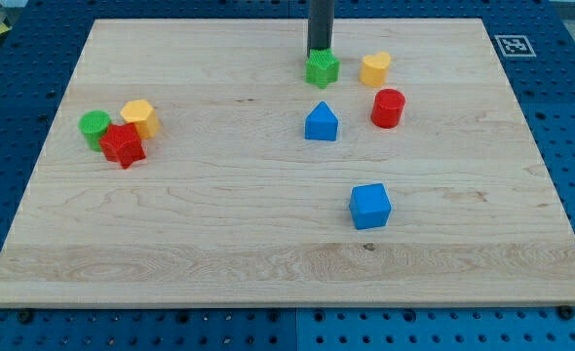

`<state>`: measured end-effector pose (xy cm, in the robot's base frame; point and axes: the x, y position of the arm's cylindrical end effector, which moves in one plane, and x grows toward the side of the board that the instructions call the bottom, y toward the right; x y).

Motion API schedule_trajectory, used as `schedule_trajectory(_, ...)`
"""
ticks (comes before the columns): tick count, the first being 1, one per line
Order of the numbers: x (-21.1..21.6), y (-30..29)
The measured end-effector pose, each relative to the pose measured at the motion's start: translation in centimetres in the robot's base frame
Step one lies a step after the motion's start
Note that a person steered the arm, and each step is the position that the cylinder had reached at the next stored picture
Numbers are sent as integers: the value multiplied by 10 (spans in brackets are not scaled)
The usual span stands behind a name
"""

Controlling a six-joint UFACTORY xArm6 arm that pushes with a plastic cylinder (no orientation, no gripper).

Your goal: Slightly push the heart to the top right of the green star

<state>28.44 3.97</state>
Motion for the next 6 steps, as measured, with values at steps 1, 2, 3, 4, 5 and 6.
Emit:
schedule_trajectory(1,29,0)
schedule_trajectory(2,55,0)
schedule_trajectory(3,-15,-6)
schedule_trajectory(4,-57,32)
schedule_trajectory(5,-25,124)
schedule_trajectory(6,6,128)
